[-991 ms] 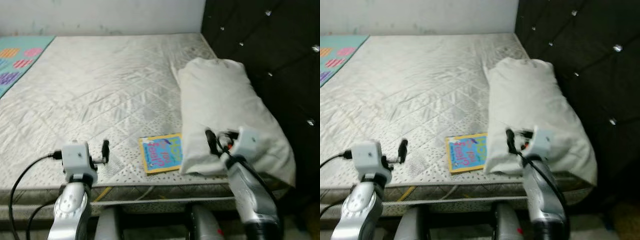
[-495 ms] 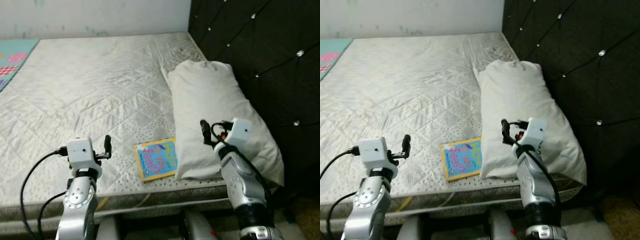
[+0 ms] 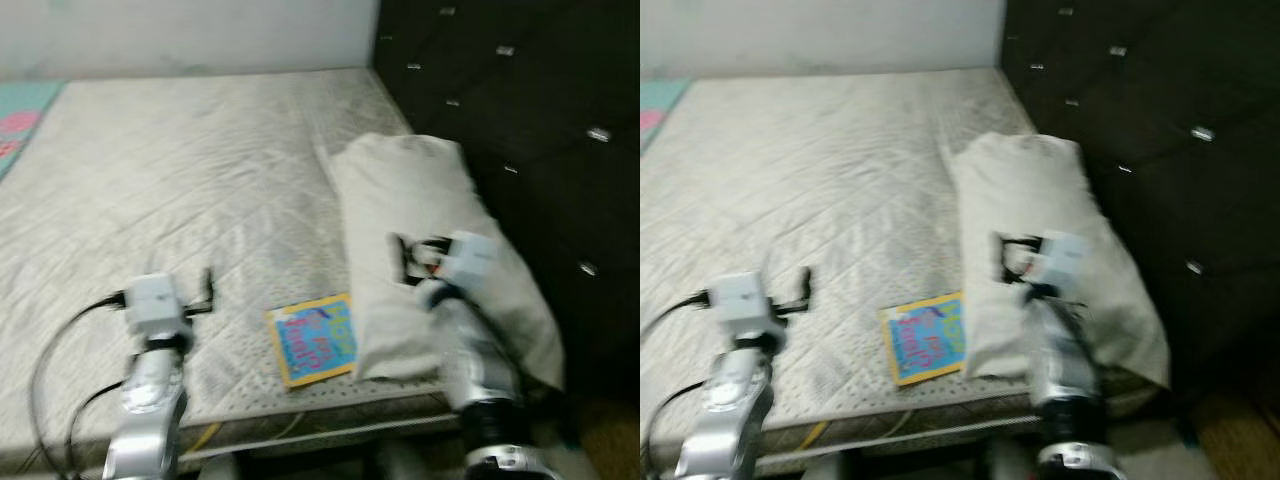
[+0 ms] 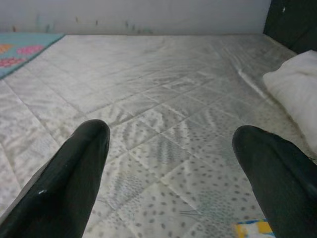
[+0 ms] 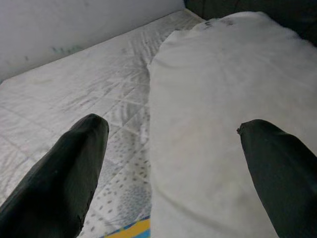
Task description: Clean up the room
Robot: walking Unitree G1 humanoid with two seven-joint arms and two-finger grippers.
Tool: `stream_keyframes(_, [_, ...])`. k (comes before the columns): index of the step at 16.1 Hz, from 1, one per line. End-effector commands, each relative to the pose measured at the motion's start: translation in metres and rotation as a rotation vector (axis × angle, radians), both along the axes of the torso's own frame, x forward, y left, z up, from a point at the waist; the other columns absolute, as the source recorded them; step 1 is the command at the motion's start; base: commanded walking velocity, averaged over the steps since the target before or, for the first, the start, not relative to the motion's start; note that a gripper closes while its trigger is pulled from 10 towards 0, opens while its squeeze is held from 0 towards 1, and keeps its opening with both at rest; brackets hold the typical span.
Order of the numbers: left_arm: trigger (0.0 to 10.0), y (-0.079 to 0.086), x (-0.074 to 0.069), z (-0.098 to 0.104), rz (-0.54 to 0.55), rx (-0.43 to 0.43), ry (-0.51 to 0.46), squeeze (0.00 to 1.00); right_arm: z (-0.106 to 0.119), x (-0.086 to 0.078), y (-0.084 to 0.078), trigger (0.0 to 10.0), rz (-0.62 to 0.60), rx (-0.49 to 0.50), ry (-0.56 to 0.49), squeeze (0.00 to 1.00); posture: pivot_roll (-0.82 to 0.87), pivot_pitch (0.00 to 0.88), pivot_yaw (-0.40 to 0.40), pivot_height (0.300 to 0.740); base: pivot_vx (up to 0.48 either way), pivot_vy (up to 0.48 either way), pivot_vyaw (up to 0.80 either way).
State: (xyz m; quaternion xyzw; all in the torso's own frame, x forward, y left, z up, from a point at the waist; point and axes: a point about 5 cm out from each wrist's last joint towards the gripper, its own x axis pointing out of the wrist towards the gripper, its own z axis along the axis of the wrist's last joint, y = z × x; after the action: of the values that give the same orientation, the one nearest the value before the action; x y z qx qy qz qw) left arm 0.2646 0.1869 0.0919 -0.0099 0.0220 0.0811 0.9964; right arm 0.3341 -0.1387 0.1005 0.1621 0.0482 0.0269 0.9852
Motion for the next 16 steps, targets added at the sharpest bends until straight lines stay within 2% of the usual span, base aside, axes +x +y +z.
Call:
stream_keyframes(1, [10.0,-0.011,0.002,0.001,-0.037,-0.011,-0.008,0.00,-0.004,-0.002,-0.016,10.0,-0.048,-0.011,0.016,0.00,-0.07,0.000,-0.002,0.648,0.000,0.000,-0.47])
stream_keyframes(8, [10.0,-0.011,0.002,0.001,-0.037,-0.011,-0.008,0.00,-0.004,-0.002,-0.016,10.0,-0.048,-0.011,0.016,0.00,-0.07,0.000,-0.002,0.648,0.000,0.000,-0.47])
stream_keyframes(10, [10.0,-0.011,0.007,0.010,-0.028,0.000,-0.062,0.00,0.003,-0.004,-0.023,10.0,-0.041,-0.110,-0.054,0.00,-0.09,0.000,0.017,0.652,0.000,0.000,0.00])
stream_keyframes(11, [10.0,-0.011,0.007,0.011,-0.027,0.000,-0.064,0.00,0.006,-0.005,-0.023,10.0,-0.039,-0.112,-0.072,0.00,-0.09,0.000,0.016,0.652,0.000,0.000,-0.49])
stream_keyframes(16, [10.0,-0.013,0.005,0.007,-0.024,-0.018,-0.056,0.00,0.016,0.006,-0.023,10.0,-0.026,-0.111,-0.092,0.00,-0.10,0.000,0.003,0.652,0.000,0.000,-0.60])
